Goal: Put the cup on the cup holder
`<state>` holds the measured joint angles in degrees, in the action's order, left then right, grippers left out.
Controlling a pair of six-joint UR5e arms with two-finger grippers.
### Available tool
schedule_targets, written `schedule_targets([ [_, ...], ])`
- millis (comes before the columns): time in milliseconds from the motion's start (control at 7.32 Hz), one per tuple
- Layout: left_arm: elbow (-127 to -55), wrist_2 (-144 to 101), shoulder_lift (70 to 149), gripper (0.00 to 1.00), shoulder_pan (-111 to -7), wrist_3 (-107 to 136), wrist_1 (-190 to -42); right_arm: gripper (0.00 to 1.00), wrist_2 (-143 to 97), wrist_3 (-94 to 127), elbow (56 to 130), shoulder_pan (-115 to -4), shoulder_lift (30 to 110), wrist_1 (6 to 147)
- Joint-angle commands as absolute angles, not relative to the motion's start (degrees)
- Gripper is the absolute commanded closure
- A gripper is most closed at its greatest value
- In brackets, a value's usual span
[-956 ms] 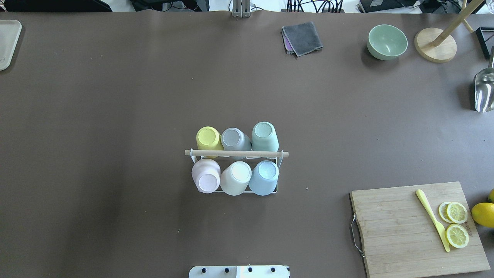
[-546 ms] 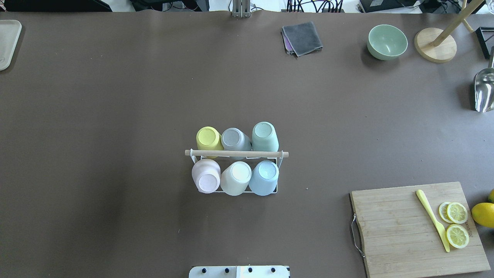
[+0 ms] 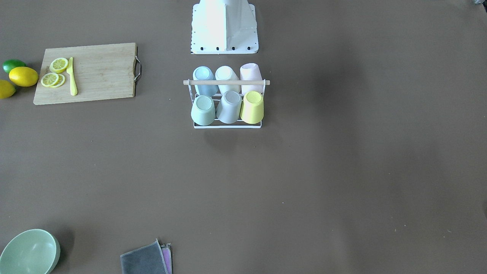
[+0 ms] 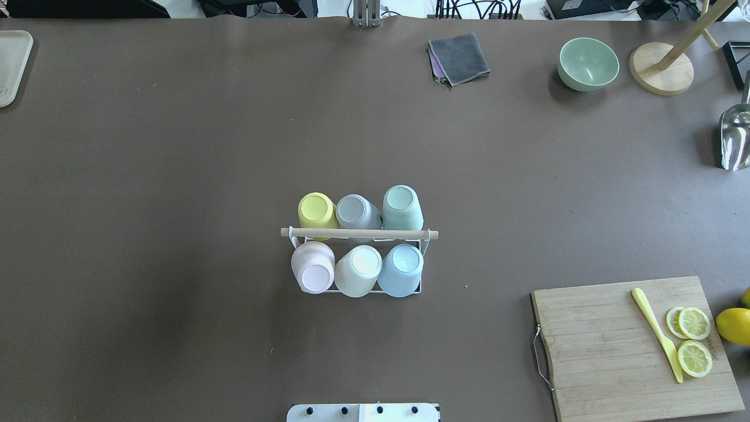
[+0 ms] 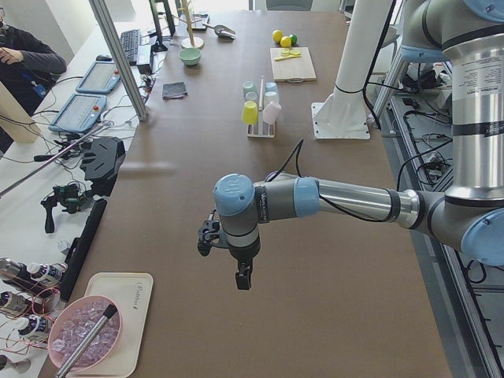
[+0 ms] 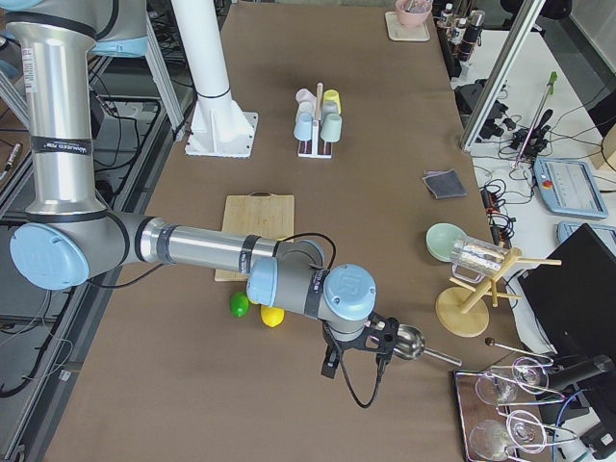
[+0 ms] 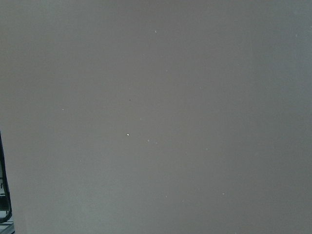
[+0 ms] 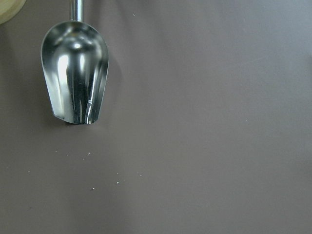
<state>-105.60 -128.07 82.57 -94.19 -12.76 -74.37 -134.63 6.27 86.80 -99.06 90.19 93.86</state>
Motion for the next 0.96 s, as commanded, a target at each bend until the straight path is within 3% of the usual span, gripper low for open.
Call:
schedule_targets([
  [0, -104.7, -128.1, 82.9, 0.01, -94.2, -12.7, -77.9, 0.00, -134.6, 6.2, 86.8, -99.1, 90.3, 93.9],
  [546, -105.1, -128.1, 83.6, 0.01, -94.4, -11.1, -81.5, 0.00, -134.6, 6.2, 86.7, -99.3, 90.3, 93.8],
  [820, -101.2, -128.1, 82.7, 0.01, -94.4, -3.5, -92.4, 0.00, -134.6, 6.2, 86.7, -99.3, 90.3, 93.8],
])
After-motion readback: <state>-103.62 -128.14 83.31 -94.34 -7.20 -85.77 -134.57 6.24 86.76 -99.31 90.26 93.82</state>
